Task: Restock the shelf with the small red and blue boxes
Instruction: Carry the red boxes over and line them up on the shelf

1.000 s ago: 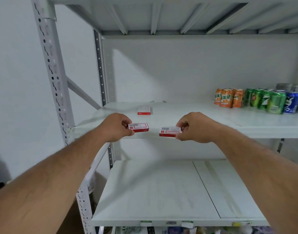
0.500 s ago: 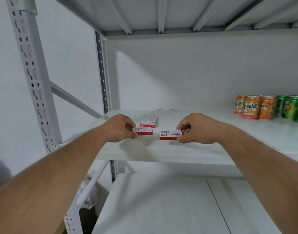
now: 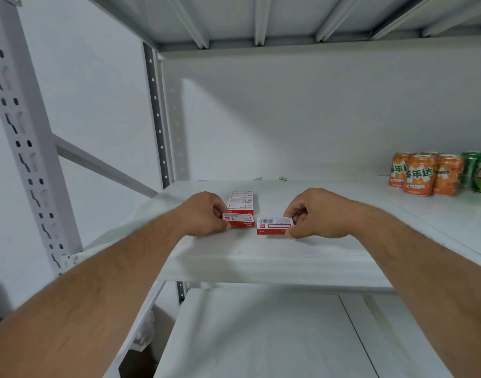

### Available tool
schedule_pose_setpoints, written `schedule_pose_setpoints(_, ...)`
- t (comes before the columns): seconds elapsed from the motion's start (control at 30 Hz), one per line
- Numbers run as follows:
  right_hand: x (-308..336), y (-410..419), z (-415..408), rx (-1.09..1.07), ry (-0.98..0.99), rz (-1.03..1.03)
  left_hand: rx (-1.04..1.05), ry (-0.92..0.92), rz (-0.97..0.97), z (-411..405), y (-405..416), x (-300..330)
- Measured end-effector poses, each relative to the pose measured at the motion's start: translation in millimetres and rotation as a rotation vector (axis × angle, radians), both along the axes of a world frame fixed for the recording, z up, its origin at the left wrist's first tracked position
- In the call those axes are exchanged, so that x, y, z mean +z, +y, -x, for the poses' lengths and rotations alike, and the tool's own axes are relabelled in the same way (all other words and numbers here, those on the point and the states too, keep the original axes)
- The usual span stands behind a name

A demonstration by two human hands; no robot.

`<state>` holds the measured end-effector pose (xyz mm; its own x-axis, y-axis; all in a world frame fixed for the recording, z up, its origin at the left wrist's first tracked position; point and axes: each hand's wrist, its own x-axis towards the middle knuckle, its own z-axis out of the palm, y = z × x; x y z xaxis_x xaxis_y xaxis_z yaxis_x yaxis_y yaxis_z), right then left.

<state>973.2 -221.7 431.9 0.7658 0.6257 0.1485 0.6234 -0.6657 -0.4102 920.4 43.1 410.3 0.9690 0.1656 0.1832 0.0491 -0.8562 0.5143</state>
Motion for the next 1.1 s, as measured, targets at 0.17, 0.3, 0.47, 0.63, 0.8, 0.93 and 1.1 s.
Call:
schedule_pose_setpoints(0.17,0,10,-4,-0.030,0.015,0.015,-0.023,0.012,-0.036,-12,10,0)
schedule_pose_setpoints(0.3,1,18,-7,-0.045,0.026,0.017,-0.013,0.019,-0.046,-20,18,-1)
schedule_pose_setpoints(0.47,-2,29,-10,-0.050,0.038,0.028,-0.043,0.018,-0.021,-26,20,-3)
schedule_pose_setpoints(0.63,-5,34,-14,-0.050,0.053,0.034,-0.019,0.010,-0.003,-31,20,-4)
schedule_pose_setpoints(0.8,-4,40,-17,-0.044,0.064,0.024,-0.012,0.001,0.009,-34,20,-5)
schedule_pose_setpoints(0.93,-6,43,-20,-0.042,0.074,0.028,-0.016,-0.005,0.013,-37,21,-7)
schedule_pose_setpoints(1.1,-7,45,-24,-0.038,0.078,0.030,-0.006,-0.022,-0.015,-37,22,-8)
